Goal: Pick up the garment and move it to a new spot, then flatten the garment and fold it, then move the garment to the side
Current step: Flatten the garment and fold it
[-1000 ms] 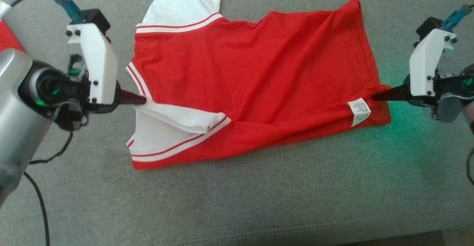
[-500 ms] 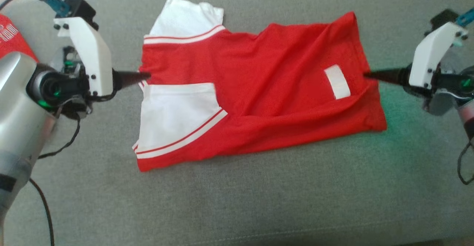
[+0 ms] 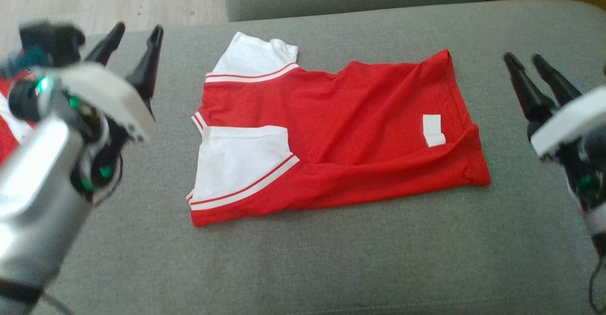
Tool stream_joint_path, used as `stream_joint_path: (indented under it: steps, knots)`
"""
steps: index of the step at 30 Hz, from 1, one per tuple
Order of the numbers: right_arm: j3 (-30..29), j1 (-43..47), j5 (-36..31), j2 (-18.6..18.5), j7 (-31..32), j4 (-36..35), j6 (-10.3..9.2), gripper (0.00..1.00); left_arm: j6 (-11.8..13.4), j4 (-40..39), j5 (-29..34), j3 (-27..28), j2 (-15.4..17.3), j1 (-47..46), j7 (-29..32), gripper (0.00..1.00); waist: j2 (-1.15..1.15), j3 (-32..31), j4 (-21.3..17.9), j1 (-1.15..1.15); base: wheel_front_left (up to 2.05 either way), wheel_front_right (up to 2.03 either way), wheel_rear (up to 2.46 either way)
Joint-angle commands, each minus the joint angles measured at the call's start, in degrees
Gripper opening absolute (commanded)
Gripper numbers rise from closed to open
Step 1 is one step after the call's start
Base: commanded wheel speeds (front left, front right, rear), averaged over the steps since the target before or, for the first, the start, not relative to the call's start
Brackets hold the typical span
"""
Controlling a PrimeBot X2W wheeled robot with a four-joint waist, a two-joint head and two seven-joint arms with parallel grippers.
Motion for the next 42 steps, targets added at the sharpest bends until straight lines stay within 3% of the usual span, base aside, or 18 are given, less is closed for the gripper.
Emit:
stream_joint_path:
  steps: [1,6,10,12,18,26,33,42]
  knots:
    - [-1.13,1.49,-2.37,-0.52,-3.41,-2.45,-0.04,1.0,1.43,-2.47,1.5,3.1,3.1,-0.48,-2.68,1.0,0.0,-0.52,0.29,0.0,0.0,0.0,0.0]
    - [-7.29,12.6,-13.88,5.2,-15.22,-3.94,-0.04,1.0,8.55,-9.48,3.25,6.2,2.06,11.31,-12.39,1.0,0.0,-1.82,0.53,0.0,0.0,0.0,0.0]
    - [-11.63,19.88,-20.08,10.52,-16.83,-4.94,-0.04,1.0,12.22,-13.55,5.52,9.01,-0.1,20.8,-13.36,1.0,0.0,-1.69,0.37,0.0,0.0,0.0,0.0]
    - [-13.13,21.93,-22.75,12.17,-16.18,-5.25,-0.04,1.0,12.78,-14.69,7.26,10.23,-1.3,24.68,-13.4,1.0,0.0,-1.42,0.24,0.0,0.0,0.0,0.0]
    - [-16.57,22.52,-29.0,15.1,-12.59,-5.7,-0.04,1.0,12.32,-12.44,10.69,8.51,-3.43,29.98,-13.28,1.0,0.0,-0.49,-0.08,0.0,0.0,0.0,0.0]
    - [-17.94,17.41,-33.63,15.91,-2.82,-0.45,-0.04,1.0,9.45,-5.59,8.03,3.93,-6.27,25.97,-2.39,1.0,0.0,1.84,0.84,0.0,0.0,0.0,0.0]
    - [-18.61,13.83,-34.99,17.11,2.56,3.98,-0.04,1.0,7.23,0.26,6.09,2.2,-8.46,22.0,3.57,1.0,0.0,3.96,1.04,0.0,0.0,0.0,0.0]
    - [-18.98,10.51,-36.16,18.41,4.77,9.54,-0.04,1.0,8.69,4.06,3.87,2.52,-9.32,20.95,8.01,1.0,0.0,4.82,1.07,0.0,0.0,0.0,0.0]
